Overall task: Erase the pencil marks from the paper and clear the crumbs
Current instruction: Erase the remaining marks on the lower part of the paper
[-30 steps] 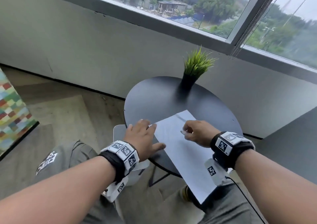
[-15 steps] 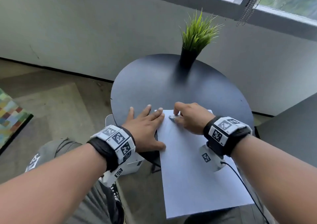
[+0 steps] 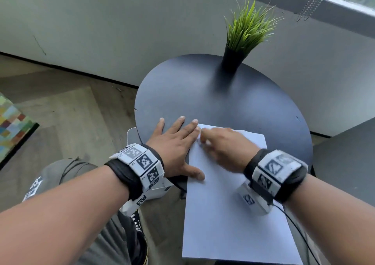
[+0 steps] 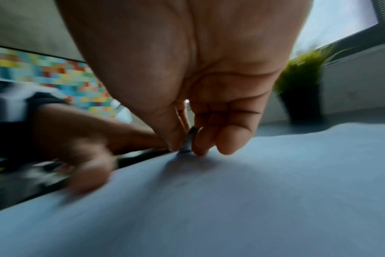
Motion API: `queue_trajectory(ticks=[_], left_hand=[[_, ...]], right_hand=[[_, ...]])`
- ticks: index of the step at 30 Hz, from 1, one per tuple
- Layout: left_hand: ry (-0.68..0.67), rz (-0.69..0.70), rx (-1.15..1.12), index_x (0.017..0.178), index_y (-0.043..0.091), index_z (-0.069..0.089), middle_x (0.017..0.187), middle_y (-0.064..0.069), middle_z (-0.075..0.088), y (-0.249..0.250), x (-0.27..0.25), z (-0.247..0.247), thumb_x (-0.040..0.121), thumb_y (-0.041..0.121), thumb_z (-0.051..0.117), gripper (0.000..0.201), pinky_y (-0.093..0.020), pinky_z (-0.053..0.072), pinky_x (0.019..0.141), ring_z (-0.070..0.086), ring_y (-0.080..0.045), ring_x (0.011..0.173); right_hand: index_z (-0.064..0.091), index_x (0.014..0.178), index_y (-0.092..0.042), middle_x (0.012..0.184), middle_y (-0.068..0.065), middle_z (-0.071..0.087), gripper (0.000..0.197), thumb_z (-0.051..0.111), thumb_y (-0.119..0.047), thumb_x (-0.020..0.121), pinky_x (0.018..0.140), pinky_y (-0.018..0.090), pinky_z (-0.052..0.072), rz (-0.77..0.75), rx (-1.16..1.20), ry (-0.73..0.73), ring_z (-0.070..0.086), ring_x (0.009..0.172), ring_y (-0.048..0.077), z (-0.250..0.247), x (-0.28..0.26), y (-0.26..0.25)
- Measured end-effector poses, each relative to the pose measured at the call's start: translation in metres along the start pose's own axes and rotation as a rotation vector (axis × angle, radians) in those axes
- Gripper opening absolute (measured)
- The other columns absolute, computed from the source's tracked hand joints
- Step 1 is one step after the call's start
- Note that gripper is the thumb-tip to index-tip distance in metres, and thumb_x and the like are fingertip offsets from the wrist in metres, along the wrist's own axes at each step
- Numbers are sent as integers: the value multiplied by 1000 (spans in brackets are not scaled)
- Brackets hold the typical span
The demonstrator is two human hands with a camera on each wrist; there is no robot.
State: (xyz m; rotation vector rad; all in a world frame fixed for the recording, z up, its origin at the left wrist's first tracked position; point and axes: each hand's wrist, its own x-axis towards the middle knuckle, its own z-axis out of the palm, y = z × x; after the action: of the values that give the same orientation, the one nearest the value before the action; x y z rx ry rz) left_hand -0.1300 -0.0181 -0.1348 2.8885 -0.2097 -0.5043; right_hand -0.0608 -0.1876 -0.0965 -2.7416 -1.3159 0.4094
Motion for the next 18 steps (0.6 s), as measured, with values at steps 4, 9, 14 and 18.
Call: queue_trajectory(ticks=[4, 9, 14, 18], left_hand=[[3, 9, 2, 158, 25, -10, 162, 13, -25, -2, -1, 3, 63, 98, 37, 128, -62, -11, 117, -26, -17, 149], [25, 10, 6, 157, 27, -13, 162, 14, -25, -4, 1, 6, 60, 100, 32, 130, -62, -11, 117, -27, -16, 149], [25, 12, 12, 156, 28, -17, 161, 15, -28, -5, 0, 9, 61, 100, 29, 128, -61, -12, 117, -28, -16, 148], [21, 8, 18, 156, 28, -17, 161, 15, -29, -4, 0, 9, 62, 100, 30, 127, -60, -13, 117, -29, -16, 148]], right_hand=[[48, 109, -18, 98, 6, 59, 17, 46, -28, 96, 75, 42, 47, -93, -32, -60, 56, 89, 31, 0, -1, -1], [44, 109, -17, 95, 5, 56, 15, 44, -21, 94, 71, 37, 43, -60, -89, -17, 57, 88, 31, -5, 4, 9], [45, 107, -19, 97, 4, 55, 13, 41, -27, 98, 70, 37, 43, -23, -93, -14, 56, 88, 29, -5, 7, 18], [46, 113, -15, 97, 6, 55, 20, 46, -22, 94, 70, 36, 42, -87, -77, 4, 57, 89, 32, -2, 4, 14]])
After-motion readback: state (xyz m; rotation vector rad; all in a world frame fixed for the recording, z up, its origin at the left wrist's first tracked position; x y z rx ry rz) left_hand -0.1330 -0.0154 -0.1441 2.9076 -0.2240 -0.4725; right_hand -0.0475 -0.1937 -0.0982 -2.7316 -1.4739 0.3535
